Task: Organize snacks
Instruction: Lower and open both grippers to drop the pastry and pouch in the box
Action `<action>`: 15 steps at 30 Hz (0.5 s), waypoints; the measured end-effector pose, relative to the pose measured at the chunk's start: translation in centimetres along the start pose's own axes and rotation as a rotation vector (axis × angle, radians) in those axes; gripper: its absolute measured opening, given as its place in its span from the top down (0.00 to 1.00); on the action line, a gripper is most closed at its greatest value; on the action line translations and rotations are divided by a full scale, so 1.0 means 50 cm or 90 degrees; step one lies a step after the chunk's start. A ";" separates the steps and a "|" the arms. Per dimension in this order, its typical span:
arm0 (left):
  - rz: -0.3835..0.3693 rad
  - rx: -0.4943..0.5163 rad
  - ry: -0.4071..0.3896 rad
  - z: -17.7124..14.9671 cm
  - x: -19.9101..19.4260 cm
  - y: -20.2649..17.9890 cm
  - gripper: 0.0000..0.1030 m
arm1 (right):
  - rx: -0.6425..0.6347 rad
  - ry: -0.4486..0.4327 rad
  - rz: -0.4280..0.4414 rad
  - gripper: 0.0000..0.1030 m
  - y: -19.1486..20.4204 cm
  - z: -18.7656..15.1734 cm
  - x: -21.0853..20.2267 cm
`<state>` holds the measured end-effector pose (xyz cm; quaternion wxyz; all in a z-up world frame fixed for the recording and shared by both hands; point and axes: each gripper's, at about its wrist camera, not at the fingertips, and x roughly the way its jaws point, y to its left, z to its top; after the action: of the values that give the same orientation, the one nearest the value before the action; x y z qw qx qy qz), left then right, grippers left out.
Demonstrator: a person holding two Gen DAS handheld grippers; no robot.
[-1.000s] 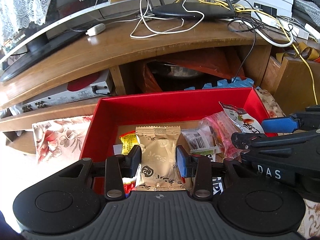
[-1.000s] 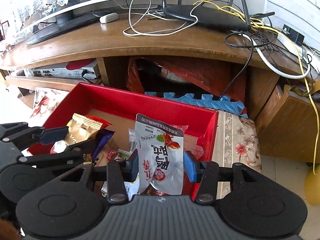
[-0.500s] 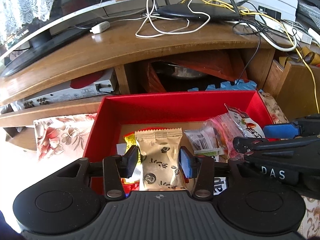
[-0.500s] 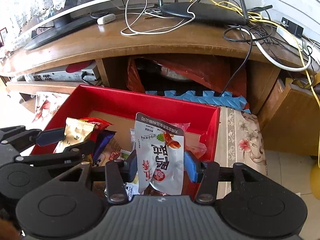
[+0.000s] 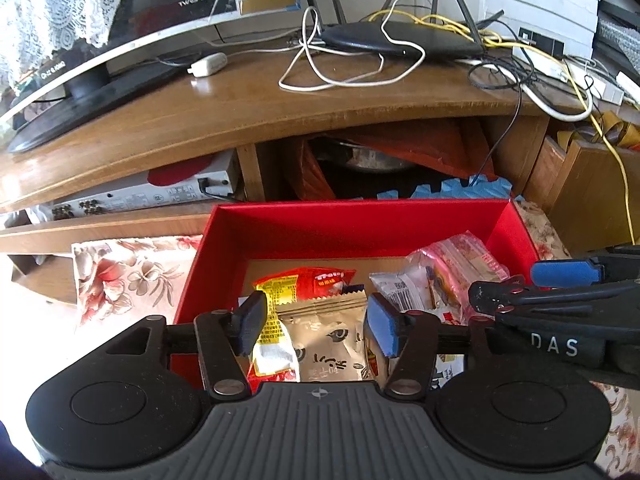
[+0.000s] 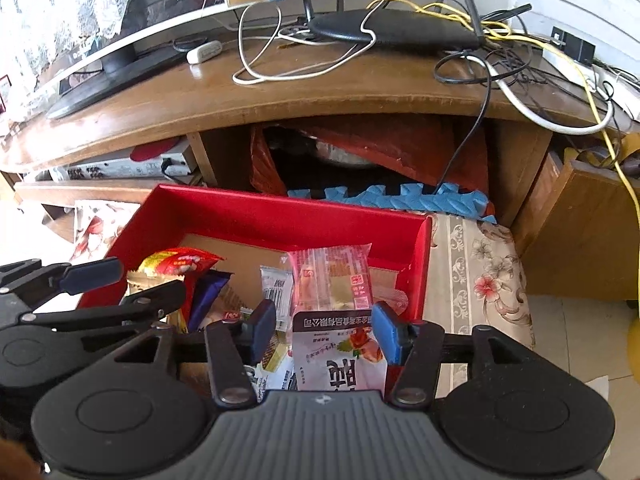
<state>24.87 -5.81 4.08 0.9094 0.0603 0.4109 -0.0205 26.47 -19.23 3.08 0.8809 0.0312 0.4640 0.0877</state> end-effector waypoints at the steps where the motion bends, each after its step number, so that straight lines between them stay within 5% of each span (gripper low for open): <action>1: -0.001 -0.002 -0.002 0.001 -0.003 0.001 0.36 | 0.001 -0.003 -0.001 0.49 0.000 0.000 -0.004; 15: 0.013 -0.014 -0.031 -0.036 -0.080 0.007 0.17 | -0.002 -0.028 -0.022 0.40 0.005 -0.042 -0.082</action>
<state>20.90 -5.30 5.90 0.9198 0.0540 0.3885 -0.0078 22.44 -19.79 5.24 0.8922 0.0236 0.4451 0.0725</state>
